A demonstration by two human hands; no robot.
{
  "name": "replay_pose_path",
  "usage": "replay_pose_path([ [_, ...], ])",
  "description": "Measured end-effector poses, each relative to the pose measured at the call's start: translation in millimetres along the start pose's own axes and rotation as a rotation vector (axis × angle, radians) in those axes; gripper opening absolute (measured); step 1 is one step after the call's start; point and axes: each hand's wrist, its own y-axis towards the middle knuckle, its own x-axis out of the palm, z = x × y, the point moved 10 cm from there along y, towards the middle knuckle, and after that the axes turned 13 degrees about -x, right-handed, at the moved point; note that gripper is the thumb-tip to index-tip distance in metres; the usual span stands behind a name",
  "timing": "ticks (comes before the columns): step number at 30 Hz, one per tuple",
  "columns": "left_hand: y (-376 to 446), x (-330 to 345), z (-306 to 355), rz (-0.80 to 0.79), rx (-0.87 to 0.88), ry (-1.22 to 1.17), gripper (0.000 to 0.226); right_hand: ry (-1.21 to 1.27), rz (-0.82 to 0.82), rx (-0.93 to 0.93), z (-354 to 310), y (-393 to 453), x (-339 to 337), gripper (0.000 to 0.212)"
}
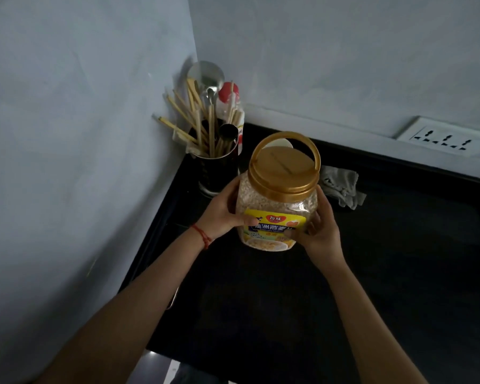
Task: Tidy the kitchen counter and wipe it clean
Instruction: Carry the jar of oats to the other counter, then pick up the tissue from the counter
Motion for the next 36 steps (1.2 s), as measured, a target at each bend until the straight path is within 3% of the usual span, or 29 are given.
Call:
replay_pose_path([
  [4, 6.4, -4.7, -1.3, 0.057, 0.01, 0.103, 0.098, -0.09, 0.042, -0.063, -1.3, 5.9, -0.5, 0.095],
  [11, 15.5, -22.3, 4.6, 0.269, 0.04, 0.045, 0.084, -0.189, 0.084, -0.077, -1.9, 29.1, -3.3, 0.094],
  [18, 19.0, -24.2, 11.1, 0.349, 0.059, 0.032, 0.073, -0.229, 0.107, -0.095, -3.2, 43.5, 0.1, 0.094],
  [21, 15.3, -22.9, 9.5, 0.373, 0.057, 0.03, 0.07, -0.2, 0.113, -0.054, -2.1, 38.7, 0.3, 0.09],
  [27, -4.0, -21.6, -8.7, 0.5, -0.029, 0.082, 0.056, -0.297, 0.208, 0.155, 15.3, -8.0, -12.1, 0.063],
  [30, -17.1, -4.0, -31.9, 0.468, -0.093, 0.101, 0.044, -0.249, 0.315, 0.273, 24.1, -49.7, -27.7, 0.05],
  [36, -42.2, 77.9, -70.1, 0.194, -0.19, 0.33, 0.034, -0.085, 0.645, 0.408, 37.9, -175.8, -77.0, 0.033],
])
